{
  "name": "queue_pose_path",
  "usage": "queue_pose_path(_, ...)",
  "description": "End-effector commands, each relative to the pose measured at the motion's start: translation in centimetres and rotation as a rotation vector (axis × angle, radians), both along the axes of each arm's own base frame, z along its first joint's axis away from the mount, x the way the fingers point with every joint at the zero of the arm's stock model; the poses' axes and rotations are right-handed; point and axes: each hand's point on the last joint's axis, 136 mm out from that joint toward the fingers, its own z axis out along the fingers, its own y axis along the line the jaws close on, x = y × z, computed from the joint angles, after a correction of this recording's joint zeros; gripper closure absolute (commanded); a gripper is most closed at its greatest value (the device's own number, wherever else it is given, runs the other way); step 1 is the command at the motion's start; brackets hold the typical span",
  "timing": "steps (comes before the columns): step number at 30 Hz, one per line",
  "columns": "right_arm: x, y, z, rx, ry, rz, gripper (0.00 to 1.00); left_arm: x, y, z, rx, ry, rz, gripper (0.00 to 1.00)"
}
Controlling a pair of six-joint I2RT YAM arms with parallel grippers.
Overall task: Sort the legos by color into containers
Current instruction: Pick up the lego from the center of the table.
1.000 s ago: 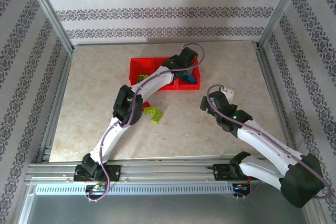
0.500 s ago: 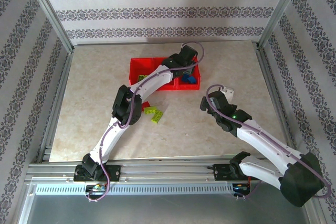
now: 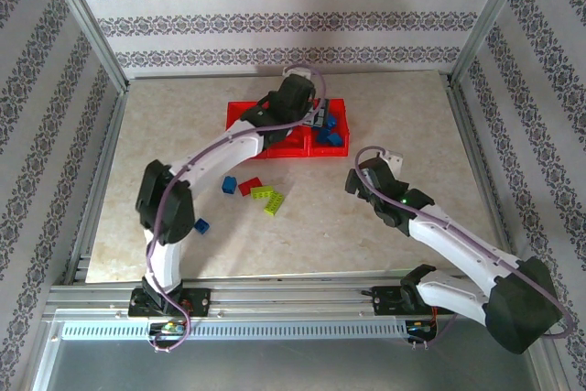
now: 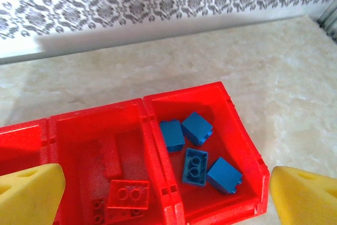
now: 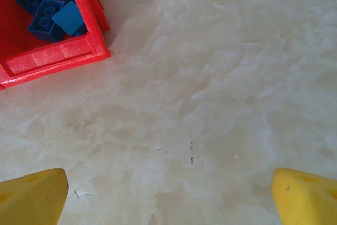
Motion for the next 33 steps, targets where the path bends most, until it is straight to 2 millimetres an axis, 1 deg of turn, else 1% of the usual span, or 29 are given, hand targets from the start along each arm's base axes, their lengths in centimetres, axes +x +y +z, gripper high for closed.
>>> queue_pose_path(1, 1.2, 0.8, 1.4, 0.018, -0.034, 0.022, 0.02, -0.7, 2.4, 2.1, -0.074, -0.09, 0.094, 0.0)
queue_pose_path(7, 1.7, 2.4, 1.3, 0.022, -0.027, 0.067, 0.02, -4.1, 8.9, 1.8, -0.1, -0.117, 0.239, 0.0)
queue_pose_path(10, 1.9, 3.5, 1.3, 0.013, -0.026, 0.093, 0.02, -5.9, 11.8, 1.0, -0.116, -0.112, 0.291, 0.01)
queue_pose_path(11, 2.0, 3.9, 1.3, 0.007, -0.025, 0.103, 0.02, -6.5, 12.7, 0.6, -0.115, -0.104, 0.304, 0.0)
queue_pose_path(14, 2.1, 4.8, 1.1, -0.012, -0.017, 0.123, 0.02, -8.1, 14.1, -0.7, -0.103, -0.065, 0.307, 0.0)
queue_pose_path(18, 2.4, 5.8, 0.7, -0.023, 0.001, 0.141, 0.02, -10.1, 14.5, -3.0, -0.045, 0.04, 0.252, 0.0)
queue_pose_path(21, 2.6, 6.2, 0.5, -0.026, 0.011, 0.147, 0.02, -12.0, 14.5, -5.5, 0.011, 0.161, 0.2, 0.0)
queue_pose_path(26, 2.7, 6.3, 0.1, -0.029, 0.025, 0.139, 0.02, -15.1, 14.0, -9.8, 0.097, 0.359, 0.083, 0.0)
queue_pose_path(29, 2.7, 6.3, 0.1, -0.029, 0.027, 0.136, 0.02, -16.5, 13.5, -11.7, 0.134, 0.46, 0.012, 0.05)
queue_pose_path(33, 2.7, 5.9, 0.2, -0.043, 0.027, 0.126, 0.02, -17.9, 12.3, -13.7, 0.11, 0.57, -0.039, 0.14)
